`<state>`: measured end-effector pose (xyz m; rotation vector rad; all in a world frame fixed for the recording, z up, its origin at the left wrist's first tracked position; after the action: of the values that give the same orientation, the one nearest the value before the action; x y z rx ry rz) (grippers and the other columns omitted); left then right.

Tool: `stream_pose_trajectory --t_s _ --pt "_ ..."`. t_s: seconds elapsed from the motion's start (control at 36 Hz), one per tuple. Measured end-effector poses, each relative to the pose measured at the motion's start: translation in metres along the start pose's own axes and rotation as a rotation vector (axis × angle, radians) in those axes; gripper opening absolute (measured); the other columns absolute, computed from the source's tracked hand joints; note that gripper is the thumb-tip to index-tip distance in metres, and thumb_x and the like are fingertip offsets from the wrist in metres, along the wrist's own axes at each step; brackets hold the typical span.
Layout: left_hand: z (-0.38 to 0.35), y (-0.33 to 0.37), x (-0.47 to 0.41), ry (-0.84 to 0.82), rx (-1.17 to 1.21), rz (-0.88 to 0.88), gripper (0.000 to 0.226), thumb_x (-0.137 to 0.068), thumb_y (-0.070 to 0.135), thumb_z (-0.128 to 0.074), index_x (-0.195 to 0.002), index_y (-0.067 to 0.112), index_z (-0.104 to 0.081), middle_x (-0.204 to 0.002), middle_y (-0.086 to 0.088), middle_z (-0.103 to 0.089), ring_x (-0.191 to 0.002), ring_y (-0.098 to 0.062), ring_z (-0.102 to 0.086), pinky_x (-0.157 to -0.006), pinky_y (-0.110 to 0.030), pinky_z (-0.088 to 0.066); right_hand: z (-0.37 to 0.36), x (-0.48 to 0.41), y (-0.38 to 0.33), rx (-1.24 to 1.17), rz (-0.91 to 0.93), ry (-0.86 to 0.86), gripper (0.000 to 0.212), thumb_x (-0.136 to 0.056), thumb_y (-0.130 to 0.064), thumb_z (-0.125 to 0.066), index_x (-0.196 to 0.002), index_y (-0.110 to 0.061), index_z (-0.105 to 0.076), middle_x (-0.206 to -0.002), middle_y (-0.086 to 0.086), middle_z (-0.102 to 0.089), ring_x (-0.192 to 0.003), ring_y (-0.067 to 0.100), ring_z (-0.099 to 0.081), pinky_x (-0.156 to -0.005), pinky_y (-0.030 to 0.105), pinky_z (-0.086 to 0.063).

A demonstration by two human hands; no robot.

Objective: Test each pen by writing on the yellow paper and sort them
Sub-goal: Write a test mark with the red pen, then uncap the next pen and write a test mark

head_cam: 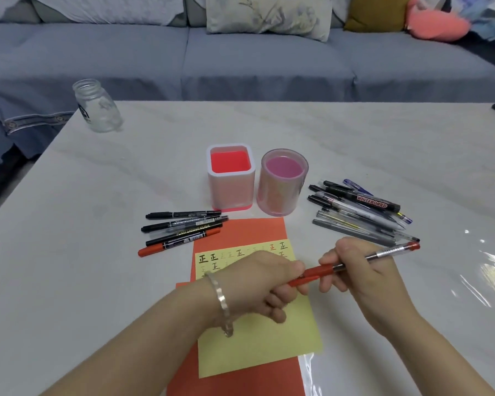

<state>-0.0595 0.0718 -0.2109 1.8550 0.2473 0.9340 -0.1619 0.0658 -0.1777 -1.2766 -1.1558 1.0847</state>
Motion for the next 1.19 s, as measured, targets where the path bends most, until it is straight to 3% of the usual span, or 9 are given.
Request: stream_pose_trajectory --t_s 0.08,0.17,0.33,0.58,0.69,0.81,0.92,1.08,1.19 --pt "-0.002 -0.005 -0.006 -0.041 0.061 0.029 0.030 -0.097 0.026 -0.040 -0.076 0.011 -0.056 -0.047 0.009 -0.033 -0.040 -0.003 -0.027 -0.048 -0.016 -0.038 0.000 -0.007 0.009 -0.018 -0.047 -0.053 0.029 -0.069 -0.034 -0.057 -0.052 -0.012 -0.065 -0.043 0.011 -0.058 -0.038 0.009 -0.041 -0.042 0.015 -0.036" --pt "0.025 0.009 -0.008 0.230 -0.352 -0.192 0.023 -0.097 0.022 -0.041 -0.079 0.020 -0.054 -0.057 0.010 -0.044 -0.050 -0.006 -0.038 -0.055 -0.021 -0.038 0.000 -0.017 0.020 0.114 -0.076 -0.094 0.019 -0.083 -0.015 -0.060 -0.065 -0.011 -0.065 -0.049 0.005 -0.062 -0.042 0.005 -0.046 -0.047 0.012 -0.038" --pt "0.082 0.021 0.035 0.857 -1.010 -0.356 0.021 -0.097 0.027 -0.038 -0.107 0.023 -0.056 -0.096 0.012 -0.052 -0.097 -0.010 -0.048 -0.080 -0.024 -0.036 0.040 -0.053 0.043 1.040 0.096 0.020 0.025 -0.080 -0.005 -0.067 -0.102 -0.016 -0.068 -0.096 0.001 -0.065 -0.094 0.020 -0.058 -0.078 0.022 -0.037" --pt "0.159 -0.016 0.079 1.170 -1.214 -0.242 0.033 -0.081 0.032 -0.042 -0.076 0.013 -0.070 -0.077 -0.005 -0.065 -0.070 -0.031 -0.059 -0.061 -0.036 -0.043 0.067 -0.077 0.063 1.455 -0.038 0.114 0.025 -0.089 -0.010 -0.053 -0.113 -0.007 -0.059 -0.113 0.013 -0.061 -0.107 0.035 -0.048 -0.084 0.040 -0.036" --pt "0.175 -0.028 0.081 1.192 -1.318 -0.163 0.007 -0.068 0.012 -0.078 -0.070 0.012 -0.071 -0.071 -0.005 -0.063 -0.065 -0.033 -0.058 -0.061 -0.034 -0.035 0.061 -0.076 0.063 1.505 0.018 0.054 0.021 -0.091 -0.011 -0.051 -0.107 -0.005 -0.064 -0.104 0.016 -0.062 -0.103 0.035 -0.049 -0.080 0.039 -0.037" --pt "0.183 -0.029 0.080 1.193 -1.266 -0.126 0.017 -0.062 0.002 -0.081 -0.073 0.008 -0.070 -0.071 -0.009 -0.062 -0.064 -0.035 -0.057 -0.057 -0.037 -0.041 0.046 -0.064 0.048 1.295 0.132 0.062 0.022 -0.092 -0.004 -0.048 -0.110 -0.002 -0.061 -0.094 0.016 -0.059 -0.092 0.034 -0.049 -0.069 0.031 -0.027" --pt "0.167 -0.017 0.075 1.168 -1.120 -0.242 0.029 -0.075 0.029 -0.051 -0.088 0.009 -0.069 -0.088 -0.009 -0.064 -0.081 -0.031 -0.054 -0.068 -0.038 -0.043 0.021 -0.047 0.017 0.831 0.162 0.113 0.026 -0.092 -0.002 -0.046 -0.112 -0.010 -0.060 -0.082 0.000 -0.055 -0.078 0.016 -0.050 -0.061 0.018 -0.033" --pt "0.091 0.007 0.049 0.734 -0.477 -0.439 0.022 -0.088 0.032 -0.056 -0.110 0.030 -0.055 -0.099 0.017 -0.059 -0.091 0.003 -0.055 -0.078 -0.008 -0.041 -0.018 -0.022 0.003 0.044 -0.021 0.108 0.023 -0.089 0.006 -0.050 -0.092 -0.011 -0.065 -0.072 -0.021 -0.069 -0.064 -0.003 -0.061 -0.069 0.011 -0.051" --pt "0.047 0.018 0.038 0.526 -0.612 -0.527 0.020 -0.095 0.023 -0.042 -0.101 0.042 -0.048 -0.083 0.014 -0.058 -0.077 0.000 -0.053 -0.069 -0.016 -0.044 -0.031 -0.013 0.006 -0.116 -0.048 0.129 0.020 -0.088 0.001 -0.053 -0.083 -0.014 -0.065 -0.069 -0.012 -0.069 -0.065 0.003 -0.061 -0.069 0.014 -0.051"
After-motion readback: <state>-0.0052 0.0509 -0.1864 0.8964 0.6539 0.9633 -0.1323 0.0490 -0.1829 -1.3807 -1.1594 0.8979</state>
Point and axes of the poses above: each hand's wrist, its own x-axis away from the middle knuckle, its own z-axis out of the back of the hand, y = z × x, the point moved 10 cm from there along -x, towards the middle knuckle
